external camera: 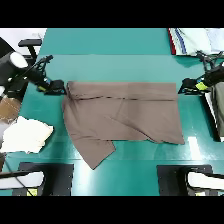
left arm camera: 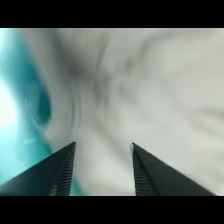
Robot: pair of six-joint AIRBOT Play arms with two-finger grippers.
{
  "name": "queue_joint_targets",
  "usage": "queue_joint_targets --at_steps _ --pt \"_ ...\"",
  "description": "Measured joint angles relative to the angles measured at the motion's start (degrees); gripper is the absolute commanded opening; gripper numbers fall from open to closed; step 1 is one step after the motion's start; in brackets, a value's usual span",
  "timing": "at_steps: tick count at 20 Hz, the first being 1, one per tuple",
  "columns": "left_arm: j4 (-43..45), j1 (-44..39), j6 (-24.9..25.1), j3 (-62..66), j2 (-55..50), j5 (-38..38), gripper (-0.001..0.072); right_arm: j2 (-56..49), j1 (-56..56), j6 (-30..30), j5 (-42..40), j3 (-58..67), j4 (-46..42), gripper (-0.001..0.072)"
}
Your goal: Fold the shirts.
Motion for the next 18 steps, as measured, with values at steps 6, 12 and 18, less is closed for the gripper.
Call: queue_joint_targets --at_steps 6,12,18 --pt "-2.1 0.7 -3.3 -28.4 22.9 1.1 0.0418 10.3 -0.5 -0.5 -3.3 -10.4 2.6 0.0410" --pt "-11.1 -1.8 -4.2 -45.6 32.3 5.8 0.0417 13.0 -1.4 -1.5 -5.0 -13.7 7.5 0.0410" --pt "-13.5 -9.9 -7.8 -51.5 33.6 13.3 0.0314 13.4 -1.5 -1.7 -4.7 -14.2 8.7 0.0410"
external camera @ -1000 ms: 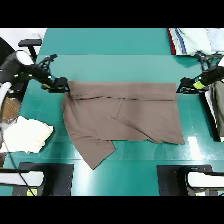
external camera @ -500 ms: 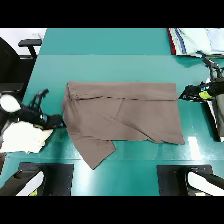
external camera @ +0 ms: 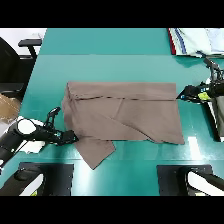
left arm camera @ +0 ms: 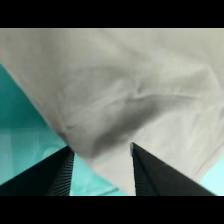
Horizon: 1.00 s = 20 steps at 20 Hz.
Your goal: Fold the shirts.
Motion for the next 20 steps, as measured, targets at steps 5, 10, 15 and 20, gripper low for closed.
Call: queue_joint_targets --at_steps 5,10,15,20 --pt "-0.5 -1.5 -1.0 -0.7 0.1 1.5 0.0024 0.5 -1.0 -0.8 3.3 -1.2 -0.9 0.0410" --pt "-0.6 -1.9 -0.7 1.6 0.2 1.2 0.0024 6.6 -11.5 -1.2 6.4 -14.1 -1.7 0.0614" --pt "-0.9 -1.9 -0.1 2.8 0.2 1.1 0.0025 11.8 -25.8 -1.3 7.5 -29.7 -1.1 0.0552" --pt "-0.9 -1.9 0.0 3.0 0.2 1.3 0.0024 12.9 -26.8 -2.2 4.6 -36.5 3.5 0.0501"
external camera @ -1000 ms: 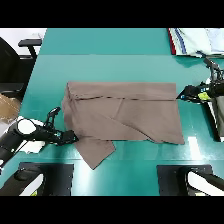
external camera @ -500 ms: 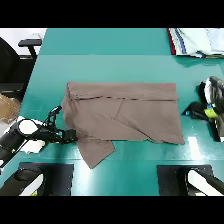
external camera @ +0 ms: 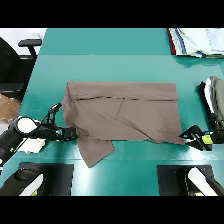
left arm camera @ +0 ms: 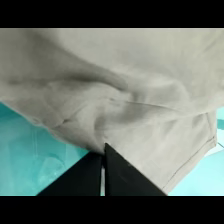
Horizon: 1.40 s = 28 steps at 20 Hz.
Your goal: Fold the shirts.
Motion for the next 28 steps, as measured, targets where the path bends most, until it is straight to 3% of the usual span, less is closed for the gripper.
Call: queue_joint_targets --at_steps 3,8,16,21,28 --pt "0.1 0.0 0.2 0.0 0.0 0.0 0.0022 0.2 3.3 -0.2 -1.5 -0.9 1.5 0.0012" --pt "4.9 0.0 -0.1 1.1 3.7 -7.7 0.0021 0.7 8.7 -0.5 0.8 1.2 -0.9 0.0015" --pt "8.2 -0.1 -8.5 3.8 21.3 -28.0 0.0022 12.6 12.8 0.7 14.6 9.4 -11.0 0.0014" --pt "10.7 0.0 -4.9 12.9 11.4 -19.1 0.0024 8.4 14.6 2.0 12.3 19.0 -10.4 0.0014" --pt "16.1 0.1 1.0 33.1 -19.4 -4.4 0.0025 -16.0 22.5 2.2 3.6 36.9 -9.2 0.0015"
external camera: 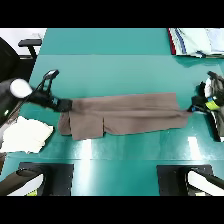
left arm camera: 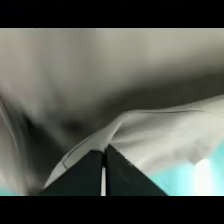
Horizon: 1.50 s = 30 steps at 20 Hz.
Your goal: Fold the shirts.
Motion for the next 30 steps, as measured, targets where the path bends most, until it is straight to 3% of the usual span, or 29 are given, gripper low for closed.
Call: queue_joint_targets --at_steps 4,5,6,7,8,10,11,12,13,16,17,18,22,24,27,28,29,30 --pt "1.9 0.0 0.7 7.9 -9.6 5.6 0.0027 -11.5 1.6 0.1 -2.1 9.8 3.3 0.0019" --pt "2.0 0.0 0.8 8.9 -10.8 7.0 0.0156 -13.8 1.8 0.1 -2.4 12.0 4.3 0.0155" --pt "2.3 0.0 0.9 9.6 -11.6 8.0 0.0482 -15.8 1.9 0.1 -2.6 14.0 5.3 0.0381" --pt "2.4 0.0 0.9 10.1 -12.2 9.0 0.0607 -17.7 1.9 0.0 -3.0 15.9 6.4 0.0456" --pt "2.5 0.0 0.9 10.4 -12.6 9.5 0.0608 -19.1 1.9 -0.2 -3.1 17.4 7.6 0.0456" --pt "2.5 0.0 0.9 11.1 -13.0 9.9 0.0607 -21.1 1.3 -2.0 -3.2 19.4 10.2 0.0456" --pt "2.5 0.0 0.9 11.5 -13.2 9.7 0.0465 -21.8 0.6 -3.2 -3.1 20.1 10.9 0.0456" --pt "2.4 0.0 0.9 12.0 -13.3 9.1 0.0193 -22.2 -0.3 -4.2 -2.8 20.5 11.5 0.0456" --pt "2.1 0.0 1.0 12.3 -13.4 8.4 0.0029 -22.5 -1.3 -5.3 -1.8 20.8 12.0 0.0456" --pt "0.1 -0.2 1.6 12.9 -13.5 6.5 0.0034 -23.0 -5.9 -8.1 1.6 20.6 12.9 0.0467" --pt "-0.9 -0.3 1.8 12.9 -13.5 6.1 0.0034 -23.1 -7.6 -8.8 2.5 19.6 13.1 0.0558" --pt "-2.0 -0.5 2.0 13.0 -13.5 6.0 0.0025 -23.3 -9.1 -9.2 2.8 18.0 13.1 0.0606" --pt "-5.6 -3.3 2.4 13.1 -13.8 8.1 0.0024 -23.5 -13.3 -11.9 1.4 8.7 14.0 0.0594" --pt "-6.9 -6.0 2.3 13.2 -14.6 10.3 0.0025 -23.5 -13.9 -13.7 -0.9 4.4 16.2 0.0519" --pt "-8.8 -10.3 2.3 14.3 -17.5 12.9 0.0024 -23.6 -12.8 -16.3 -3.7 0.2 22.2 0.0501" --pt "-9.7 -11.5 2.2 15.0 -18.8 13.7 0.0025 -23.6 -11.9 -16.9 -4.6 -0.5 23.6 0.0445" --pt "-10.5 -12.5 2.2 15.8 -20.1 14.3 0.0024 -23.6 -10.9 -17.3 -5.5 -1.1 24.3 0.0346" --pt "-11.4 -13.4 2.1 16.7 -21.5 14.8 0.0024 -23.6 -9.9 -17.7 -6.5 -1.5 24.6 0.0178"
